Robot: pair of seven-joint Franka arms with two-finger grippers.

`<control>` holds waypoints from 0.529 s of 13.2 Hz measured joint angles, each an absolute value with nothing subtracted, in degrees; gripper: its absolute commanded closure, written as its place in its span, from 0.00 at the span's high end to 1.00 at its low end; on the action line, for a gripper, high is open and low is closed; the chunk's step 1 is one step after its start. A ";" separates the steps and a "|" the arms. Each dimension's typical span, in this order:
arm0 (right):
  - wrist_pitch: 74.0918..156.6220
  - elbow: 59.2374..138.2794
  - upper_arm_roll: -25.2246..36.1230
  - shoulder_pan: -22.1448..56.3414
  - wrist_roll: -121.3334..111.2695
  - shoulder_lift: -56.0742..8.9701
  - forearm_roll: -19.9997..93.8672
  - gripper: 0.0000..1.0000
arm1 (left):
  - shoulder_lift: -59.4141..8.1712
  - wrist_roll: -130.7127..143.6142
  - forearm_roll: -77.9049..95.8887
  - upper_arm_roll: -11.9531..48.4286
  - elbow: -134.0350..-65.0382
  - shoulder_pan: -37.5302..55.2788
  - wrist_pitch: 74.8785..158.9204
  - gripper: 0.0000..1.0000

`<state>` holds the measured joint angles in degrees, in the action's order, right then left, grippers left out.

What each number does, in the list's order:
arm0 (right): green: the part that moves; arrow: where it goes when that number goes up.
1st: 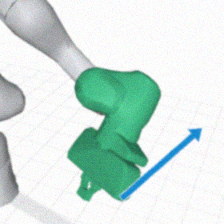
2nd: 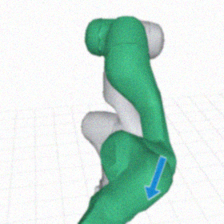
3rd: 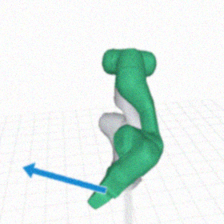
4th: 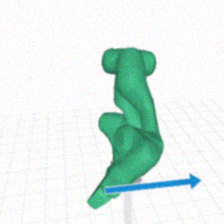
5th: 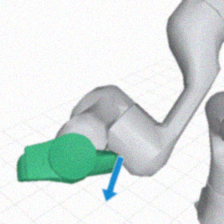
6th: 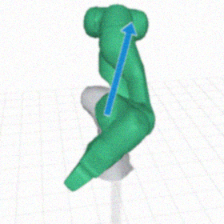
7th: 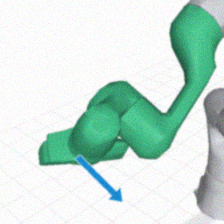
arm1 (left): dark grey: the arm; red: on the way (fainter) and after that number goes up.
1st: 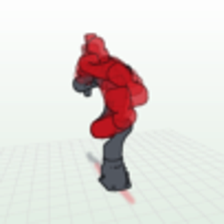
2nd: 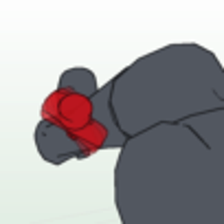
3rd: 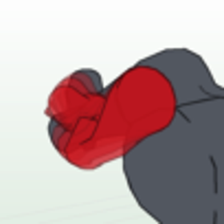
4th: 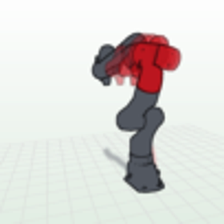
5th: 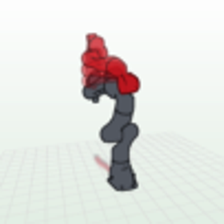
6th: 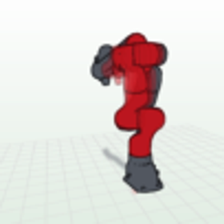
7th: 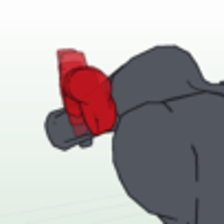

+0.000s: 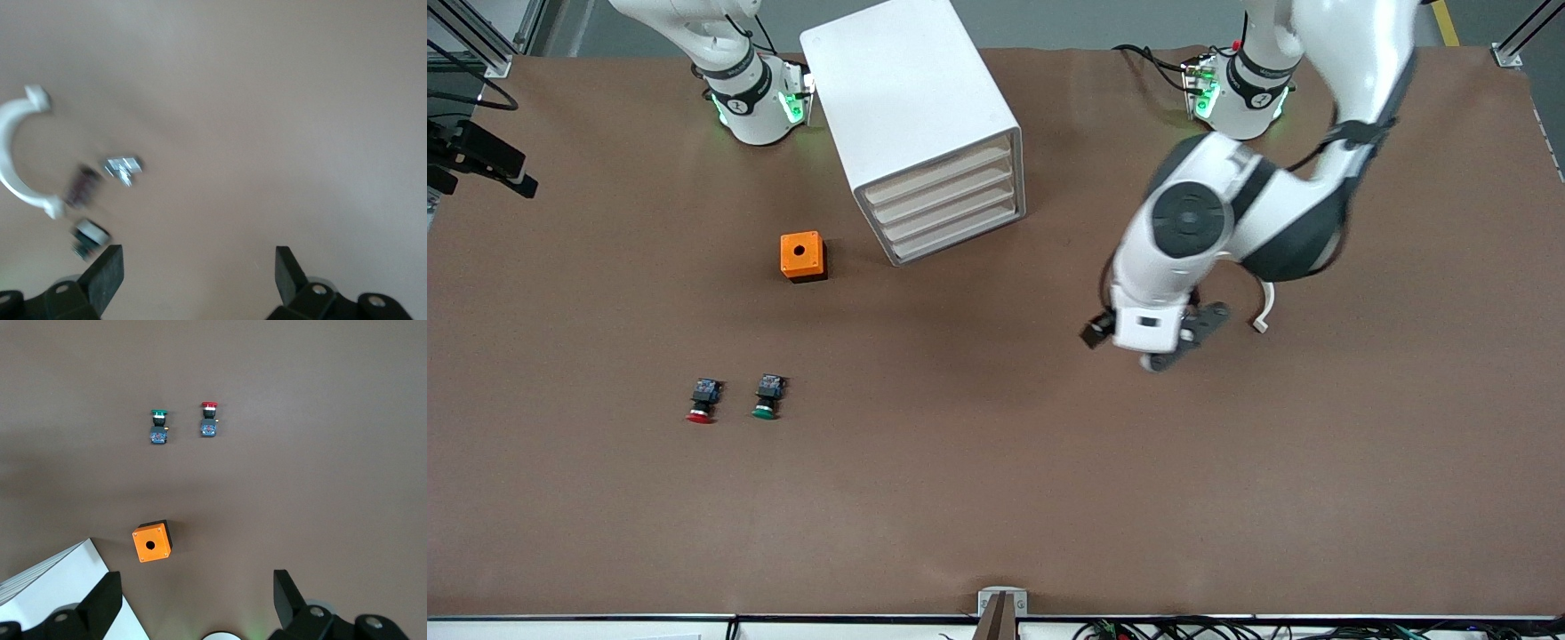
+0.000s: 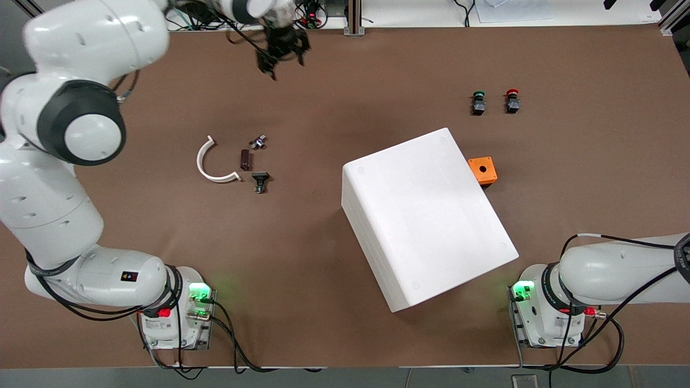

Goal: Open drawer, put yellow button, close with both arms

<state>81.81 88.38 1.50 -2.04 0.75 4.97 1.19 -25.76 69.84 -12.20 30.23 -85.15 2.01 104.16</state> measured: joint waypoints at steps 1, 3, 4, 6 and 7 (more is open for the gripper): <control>81.82 88.38 1.48 -2.04 0.74 4.90 1.18 1.00 | -23.92 65.71 -12.20 30.27 -85.10 -1.39 103.24 1.00; 81.86 88.38 1.47 -2.03 0.72 4.84 1.17 1.00 | -20.78 58.10 -12.20 30.29 -85.12 -7.47 102.18 1.00; 81.91 88.38 1.47 -2.03 0.72 4.84 1.17 1.00 | -19.66 54.28 -12.20 30.30 -85.14 -9.93 101.81 1.00; 81.98 88.38 1.46 -2.03 0.71 4.84 1.16 1.00 | -18.07 46.94 -12.20 30.31 -85.15 -13.62 100.39 1.00; 81.99 88.38 1.45 -2.03 0.70 4.83 1.16 1.00 | -17.29 43.42 -12.19 30.32 -85.15 -15.23 99.50 1.00</control>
<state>81.99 88.38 1.45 -2.03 0.70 4.83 1.16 -17.29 43.42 -12.19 30.32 -85.15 -15.23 99.50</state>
